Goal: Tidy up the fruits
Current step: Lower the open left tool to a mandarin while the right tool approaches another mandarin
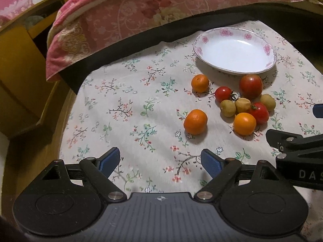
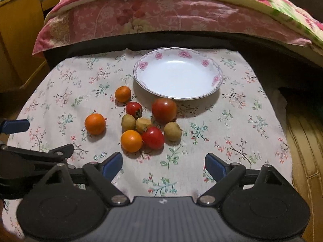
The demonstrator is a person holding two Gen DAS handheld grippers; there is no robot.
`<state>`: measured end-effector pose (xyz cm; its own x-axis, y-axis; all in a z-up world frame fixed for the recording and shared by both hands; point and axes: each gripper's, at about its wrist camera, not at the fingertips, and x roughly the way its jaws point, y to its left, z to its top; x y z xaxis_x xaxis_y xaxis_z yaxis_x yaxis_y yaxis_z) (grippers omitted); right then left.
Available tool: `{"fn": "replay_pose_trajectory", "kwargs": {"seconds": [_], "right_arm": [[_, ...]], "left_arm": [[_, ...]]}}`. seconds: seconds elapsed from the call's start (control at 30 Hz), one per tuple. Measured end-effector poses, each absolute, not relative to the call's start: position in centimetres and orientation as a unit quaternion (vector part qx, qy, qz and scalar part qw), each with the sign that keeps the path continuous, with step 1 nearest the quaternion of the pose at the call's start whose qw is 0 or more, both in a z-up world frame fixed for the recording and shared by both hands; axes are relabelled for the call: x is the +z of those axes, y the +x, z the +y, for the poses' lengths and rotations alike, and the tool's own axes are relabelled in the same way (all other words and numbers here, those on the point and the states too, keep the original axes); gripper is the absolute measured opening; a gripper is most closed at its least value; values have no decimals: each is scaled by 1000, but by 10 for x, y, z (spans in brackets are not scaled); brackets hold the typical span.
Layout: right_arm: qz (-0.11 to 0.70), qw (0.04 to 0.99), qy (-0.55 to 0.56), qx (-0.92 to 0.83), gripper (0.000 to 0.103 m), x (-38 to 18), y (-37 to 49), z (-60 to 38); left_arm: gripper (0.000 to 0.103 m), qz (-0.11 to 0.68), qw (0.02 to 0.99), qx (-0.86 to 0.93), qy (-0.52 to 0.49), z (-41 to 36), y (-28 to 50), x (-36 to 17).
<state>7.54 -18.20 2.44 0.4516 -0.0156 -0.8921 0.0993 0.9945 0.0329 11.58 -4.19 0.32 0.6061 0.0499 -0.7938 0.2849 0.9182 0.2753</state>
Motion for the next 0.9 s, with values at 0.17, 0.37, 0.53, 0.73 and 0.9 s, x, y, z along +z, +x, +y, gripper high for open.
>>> {"fn": "replay_pose_trajectory", "kwargs": {"seconds": [0.17,0.37,0.53,0.73,0.9], "right_arm": [[534,844,47,-23,86,15,88,-183],[548,834,66,-7,69,3,102,-183],[548,833,72,11,66,-2,105,-186],[551,830,83,17,59,-6,106,-189],[546,834,78,26,59,-8,103,-187]], "left_arm": [[91,453,869,-74,183,-41,129,-8],[88,467,861,-80,184,-46,143,-18],[85,476,857,-85,178,-49,153,-23],[78,478,854,-90,187,-56,155,-26],[86,468,858,-89,191,-54,154,-30]]}}
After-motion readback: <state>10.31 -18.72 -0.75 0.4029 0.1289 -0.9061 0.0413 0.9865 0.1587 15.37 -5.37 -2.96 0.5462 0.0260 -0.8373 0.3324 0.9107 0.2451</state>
